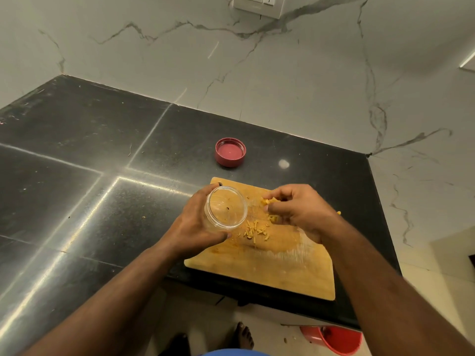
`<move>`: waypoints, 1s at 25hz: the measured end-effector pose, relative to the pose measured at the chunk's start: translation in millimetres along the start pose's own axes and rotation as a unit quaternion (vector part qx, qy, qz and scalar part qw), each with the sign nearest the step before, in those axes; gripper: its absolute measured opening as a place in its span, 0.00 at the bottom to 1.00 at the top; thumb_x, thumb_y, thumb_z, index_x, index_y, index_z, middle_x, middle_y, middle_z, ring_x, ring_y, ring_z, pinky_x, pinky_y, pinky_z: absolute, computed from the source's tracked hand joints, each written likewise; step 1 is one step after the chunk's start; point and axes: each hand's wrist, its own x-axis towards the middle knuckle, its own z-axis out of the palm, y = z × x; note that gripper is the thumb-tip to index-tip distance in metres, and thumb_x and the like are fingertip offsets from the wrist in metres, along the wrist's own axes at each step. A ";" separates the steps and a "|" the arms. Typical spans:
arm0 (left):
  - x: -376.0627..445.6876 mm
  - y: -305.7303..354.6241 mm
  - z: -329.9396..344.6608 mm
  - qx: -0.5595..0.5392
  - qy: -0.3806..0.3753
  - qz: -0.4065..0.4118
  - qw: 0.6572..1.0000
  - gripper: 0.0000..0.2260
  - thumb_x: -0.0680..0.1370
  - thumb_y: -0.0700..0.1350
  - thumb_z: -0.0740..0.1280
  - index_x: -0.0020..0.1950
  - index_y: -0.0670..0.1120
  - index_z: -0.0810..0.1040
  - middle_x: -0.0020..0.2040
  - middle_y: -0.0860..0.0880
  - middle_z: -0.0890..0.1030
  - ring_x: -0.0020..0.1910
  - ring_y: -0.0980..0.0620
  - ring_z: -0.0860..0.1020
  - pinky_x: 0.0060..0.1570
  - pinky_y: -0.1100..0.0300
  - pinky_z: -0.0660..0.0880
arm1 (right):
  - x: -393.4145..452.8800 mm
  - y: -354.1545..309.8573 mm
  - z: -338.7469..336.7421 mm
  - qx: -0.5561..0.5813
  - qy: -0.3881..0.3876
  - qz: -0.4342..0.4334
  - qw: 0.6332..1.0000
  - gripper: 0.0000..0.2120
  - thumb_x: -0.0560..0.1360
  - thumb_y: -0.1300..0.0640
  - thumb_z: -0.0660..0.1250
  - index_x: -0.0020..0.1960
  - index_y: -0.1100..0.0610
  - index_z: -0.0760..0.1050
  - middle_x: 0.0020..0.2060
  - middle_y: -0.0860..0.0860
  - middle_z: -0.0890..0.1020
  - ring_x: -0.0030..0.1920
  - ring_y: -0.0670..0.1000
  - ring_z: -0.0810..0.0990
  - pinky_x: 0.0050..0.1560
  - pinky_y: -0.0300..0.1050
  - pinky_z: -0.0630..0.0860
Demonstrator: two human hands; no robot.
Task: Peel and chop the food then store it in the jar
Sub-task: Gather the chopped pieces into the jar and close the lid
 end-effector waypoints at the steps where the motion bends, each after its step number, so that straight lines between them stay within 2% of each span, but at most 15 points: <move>1: 0.6 1.6 1.6 -0.004 -0.004 0.001 1.000 0.47 0.64 0.52 0.81 0.76 0.63 0.58 0.73 0.61 0.65 0.72 0.58 0.67 0.69 0.48 0.71 | -2.2 -12.5 3.8 0.004 -0.014 -0.010 1.000 0.09 0.72 0.66 0.74 0.51 0.58 0.83 0.46 0.56 0.85 0.43 0.51 0.84 0.40 0.41 0.82; 3: 1.4 5.0 4.6 -0.017 -0.011 0.003 1.000 0.46 0.64 0.52 0.81 0.75 0.63 0.58 0.71 0.61 0.66 0.69 0.59 0.69 0.66 0.51 0.74 | -1.0 -30.1 20.2 -0.052 -0.025 -0.044 0.997 0.10 0.72 0.65 0.74 0.52 0.56 0.83 0.46 0.54 0.85 0.44 0.51 0.85 0.41 0.43 0.83; 4: 1.4 7.0 5.8 -0.026 -0.013 0.004 1.000 0.45 0.64 0.51 0.81 0.74 0.63 0.59 0.68 0.62 0.68 0.67 0.61 0.71 0.64 0.54 0.75 | 1.1 -35.1 30.6 -0.126 -0.020 -0.069 0.989 0.12 0.72 0.63 0.74 0.54 0.54 0.83 0.47 0.51 0.84 0.45 0.50 0.84 0.43 0.45 0.84; 6: 0.9 10.0 7.2 -0.041 -0.015 0.003 0.999 0.44 0.66 0.47 0.81 0.73 0.64 0.59 0.66 0.63 0.69 0.63 0.63 0.72 0.59 0.60 0.76 | 4.7 -38.1 50.8 -0.295 -0.011 -0.105 0.949 0.16 0.73 0.58 0.74 0.59 0.49 0.81 0.53 0.46 0.82 0.48 0.49 0.82 0.44 0.45 0.83; 7: 0.4 10.7 7.3 -0.043 -0.017 0.001 0.999 0.44 0.66 0.47 0.81 0.73 0.65 0.59 0.66 0.63 0.69 0.63 0.63 0.73 0.59 0.62 0.76 | 5.2 -38.5 56.6 -0.342 -0.008 -0.111 0.933 0.17 0.74 0.57 0.74 0.62 0.47 0.80 0.55 0.45 0.81 0.50 0.48 0.80 0.43 0.42 0.82; 8: -0.1 10.3 7.0 -0.043 -0.020 -0.001 0.999 0.44 0.66 0.47 0.81 0.73 0.65 0.58 0.67 0.62 0.68 0.64 0.62 0.72 0.60 0.61 0.76 | 5.1 -38.6 58.6 -0.354 -0.008 -0.116 0.928 0.18 0.74 0.57 0.73 0.63 0.47 0.79 0.57 0.45 0.80 0.51 0.49 0.80 0.42 0.41 0.81; 10: -2.2 7.4 5.3 -0.044 -0.019 -0.004 0.999 0.44 0.66 0.48 0.81 0.74 0.66 0.58 0.68 0.61 0.68 0.64 0.60 0.73 0.61 0.55 0.76 | 3.8 -39.2 52.8 -0.321 0.008 -0.142 0.936 0.16 0.75 0.58 0.72 0.62 0.47 0.80 0.56 0.45 0.82 0.52 0.46 0.81 0.48 0.43 0.81; 11: -3.7 5.3 4.5 -0.044 -0.015 -0.003 0.999 0.45 0.66 0.49 0.81 0.74 0.66 0.58 0.68 0.61 0.68 0.65 0.60 0.73 0.62 0.53 0.76 | 2.5 -38.4 46.2 -0.292 0.022 -0.155 0.943 0.14 0.76 0.59 0.72 0.60 0.48 0.81 0.54 0.44 0.83 0.51 0.44 0.81 0.51 0.44 0.81; 13: -7.0 1.3 2.5 -0.040 -0.001 -0.001 0.999 0.45 0.66 0.48 0.81 0.73 0.66 0.58 0.69 0.61 0.69 0.67 0.61 0.71 0.64 0.51 0.75 | 2.1 -32.0 29.3 -0.231 0.050 -0.171 0.957 0.10 0.77 0.60 0.70 0.56 0.50 0.83 0.48 0.44 0.84 0.47 0.43 0.83 0.50 0.43 0.82; 17: -9.5 -5.6 1.1 -0.040 0.020 -0.008 0.999 0.46 0.66 0.48 0.81 0.73 0.68 0.57 0.69 0.65 0.67 0.67 0.64 0.70 0.66 0.51 0.74 | 10.9 7.7 8.4 -0.078 0.081 -0.096 0.989 0.09 0.76 0.65 0.67 0.51 0.54 0.82 0.41 0.51 0.85 0.43 0.53 0.85 0.47 0.53 0.84; 19: -9.0 -8.9 3.0 -0.034 0.034 -0.004 0.999 0.46 0.66 0.49 0.82 0.74 0.67 0.56 0.70 0.63 0.67 0.68 0.62 0.70 0.66 0.49 0.74 | 17.0 33.6 15.3 -0.120 0.069 -0.064 0.988 0.10 0.77 0.65 0.66 0.51 0.53 0.82 0.43 0.51 0.85 0.44 0.53 0.84 0.50 0.54 0.83; 21: -8.6 -11.8 5.1 -0.030 0.040 -0.003 0.999 0.46 0.66 0.50 0.81 0.74 0.67 0.56 0.71 0.60 0.66 0.69 0.58 0.70 0.66 0.47 0.74 | 19.9 53.6 26.1 -0.236 0.040 -0.083 0.967 0.13 0.78 0.63 0.65 0.55 0.49 0.82 0.49 0.46 0.84 0.48 0.45 0.82 0.53 0.45 0.81; 23: -8.3 -16.1 7.3 -0.027 0.041 0.000 0.999 0.47 0.65 0.53 0.81 0.75 0.65 0.55 0.72 0.57 0.66 0.69 0.56 0.71 0.66 0.45 0.74 | 24.6 60.4 27.2 -0.300 0.069 -0.107 0.945 0.14 0.79 0.61 0.64 0.59 0.49 0.82 0.54 0.44 0.84 0.52 0.43 0.80 0.54 0.40 0.78; 25: -9.1 -19.4 9.1 -0.025 0.045 0.004 0.999 0.47 0.64 0.56 0.80 0.76 0.63 0.55 0.72 0.57 0.66 0.69 0.55 0.71 0.66 0.45 0.74 | 35.4 65.7 21.0 -0.349 0.118 -0.098 0.924 0.15 0.80 0.60 0.62 0.62 0.50 0.80 0.57 0.47 0.83 0.55 0.47 0.80 0.56 0.42 0.77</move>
